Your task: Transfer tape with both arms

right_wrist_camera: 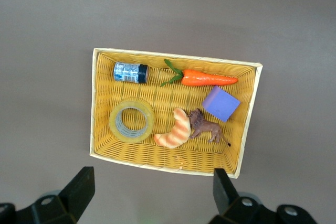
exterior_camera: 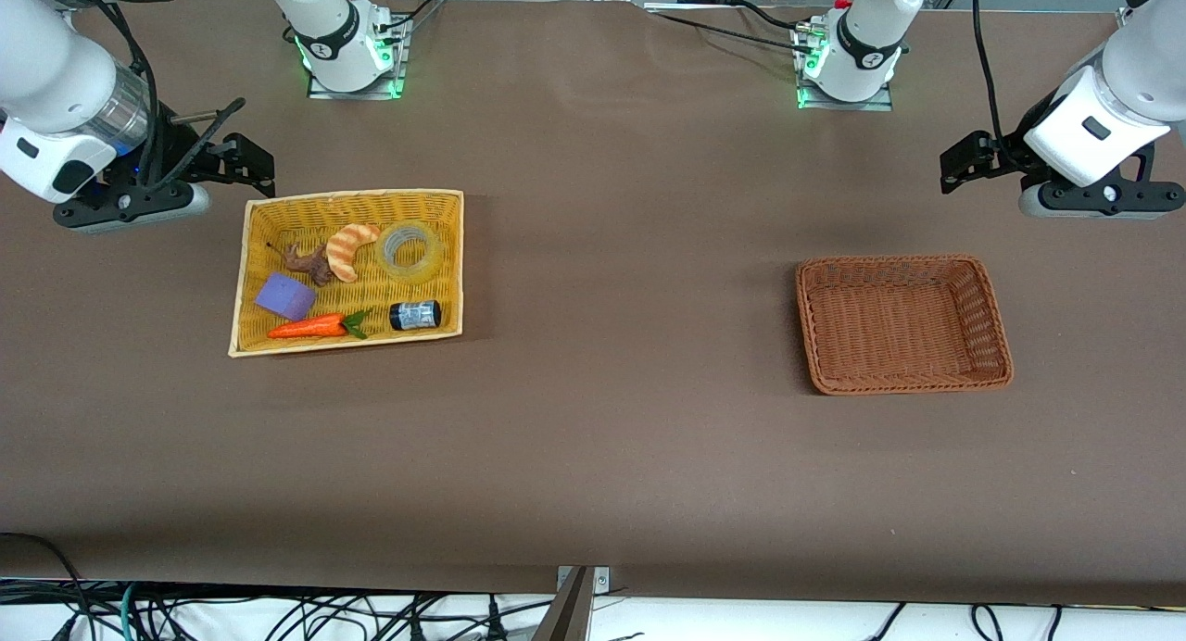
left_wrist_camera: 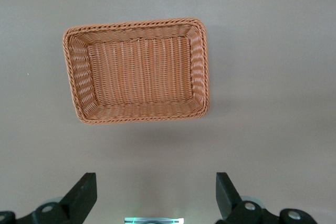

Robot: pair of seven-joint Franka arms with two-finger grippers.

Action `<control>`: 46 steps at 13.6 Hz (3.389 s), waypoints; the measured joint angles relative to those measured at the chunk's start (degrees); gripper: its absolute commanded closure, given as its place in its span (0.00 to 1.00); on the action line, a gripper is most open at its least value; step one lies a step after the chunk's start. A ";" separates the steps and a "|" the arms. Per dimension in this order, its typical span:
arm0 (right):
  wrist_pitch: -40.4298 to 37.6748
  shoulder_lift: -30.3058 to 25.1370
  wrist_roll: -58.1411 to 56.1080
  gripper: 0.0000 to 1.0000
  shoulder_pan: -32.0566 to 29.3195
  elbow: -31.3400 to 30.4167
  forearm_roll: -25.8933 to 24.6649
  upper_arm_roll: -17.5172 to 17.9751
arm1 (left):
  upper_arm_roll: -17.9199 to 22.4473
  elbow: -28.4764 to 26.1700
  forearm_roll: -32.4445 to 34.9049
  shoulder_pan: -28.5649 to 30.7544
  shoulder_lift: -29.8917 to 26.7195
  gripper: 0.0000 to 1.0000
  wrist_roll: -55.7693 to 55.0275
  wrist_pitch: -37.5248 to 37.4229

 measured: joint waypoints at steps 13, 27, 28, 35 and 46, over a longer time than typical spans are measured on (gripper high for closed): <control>-0.21 -0.13 -0.03 0.00 -0.04 -0.63 -0.03 0.00 | -0.49 0.17 0.01 -0.19 0.13 0.00 0.00 0.00; 11.05 0.37 1.33 0.00 -0.11 -13.70 -0.07 1.80 | -1.34 0.78 0.05 -0.28 0.46 0.00 0.00 0.00; 14.30 0.56 2.47 0.00 -0.10 -16.65 -0.07 2.73 | -1.36 0.79 0.06 -0.28 0.48 0.00 0.00 0.00; 35.79 2.80 5.36 0.00 -0.05 -33.53 -0.07 5.17 | -1.38 0.83 0.08 -0.28 0.50 0.00 0.00 0.00; 54.80 10.74 5.36 0.05 -0.04 -44.57 -0.07 5.43 | -1.39 0.85 0.09 -0.28 0.52 0.00 0.00 0.00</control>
